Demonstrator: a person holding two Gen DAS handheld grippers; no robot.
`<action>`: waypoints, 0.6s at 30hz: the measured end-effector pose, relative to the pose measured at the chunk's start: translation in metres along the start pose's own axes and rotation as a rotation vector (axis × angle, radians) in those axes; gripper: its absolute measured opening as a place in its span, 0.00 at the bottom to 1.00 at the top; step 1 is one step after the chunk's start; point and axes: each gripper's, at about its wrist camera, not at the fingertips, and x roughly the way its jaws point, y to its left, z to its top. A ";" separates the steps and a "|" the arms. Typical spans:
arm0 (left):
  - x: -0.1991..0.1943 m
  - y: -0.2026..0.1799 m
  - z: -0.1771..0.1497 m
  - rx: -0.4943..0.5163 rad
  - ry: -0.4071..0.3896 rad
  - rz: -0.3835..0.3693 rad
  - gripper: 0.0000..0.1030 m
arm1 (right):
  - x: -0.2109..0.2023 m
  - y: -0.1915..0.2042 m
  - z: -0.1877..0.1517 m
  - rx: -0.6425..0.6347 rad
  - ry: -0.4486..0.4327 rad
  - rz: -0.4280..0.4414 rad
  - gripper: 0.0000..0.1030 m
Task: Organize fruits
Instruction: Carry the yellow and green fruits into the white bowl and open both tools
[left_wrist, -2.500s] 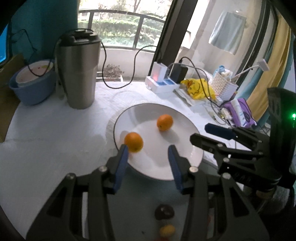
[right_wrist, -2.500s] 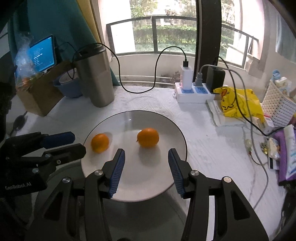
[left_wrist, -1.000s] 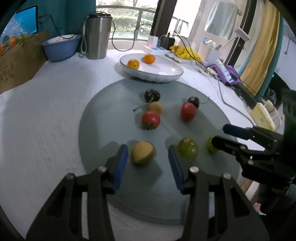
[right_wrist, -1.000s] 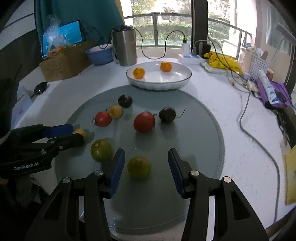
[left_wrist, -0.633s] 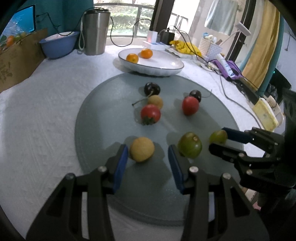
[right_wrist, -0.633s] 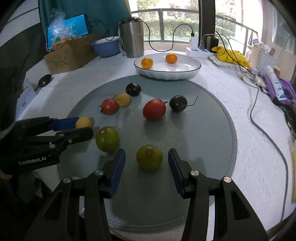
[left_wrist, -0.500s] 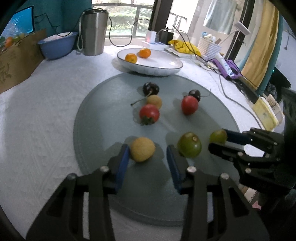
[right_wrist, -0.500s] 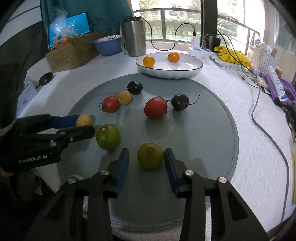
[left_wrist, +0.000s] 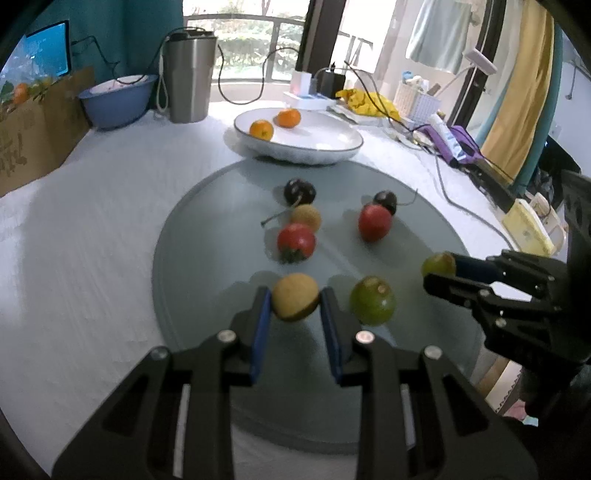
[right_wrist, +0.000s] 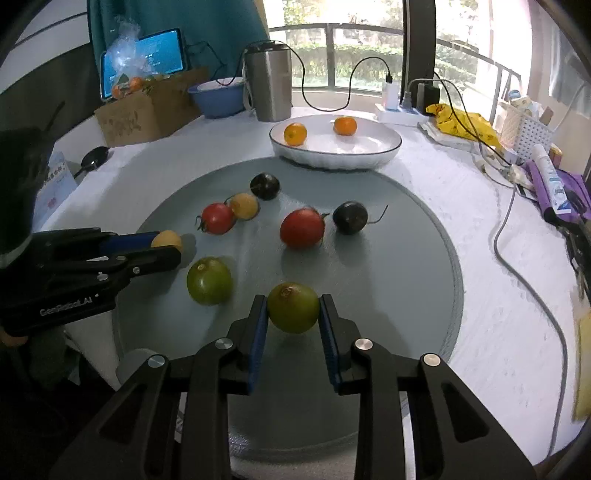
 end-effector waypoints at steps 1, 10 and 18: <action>-0.001 0.000 0.002 0.002 -0.003 0.001 0.27 | 0.000 -0.001 0.001 -0.001 -0.003 -0.001 0.29; -0.003 -0.002 0.018 0.008 -0.023 -0.004 0.27 | -0.001 -0.012 0.017 -0.001 -0.024 -0.007 0.29; 0.002 -0.003 0.034 0.012 -0.028 -0.008 0.27 | 0.000 -0.022 0.033 -0.002 -0.036 -0.007 0.29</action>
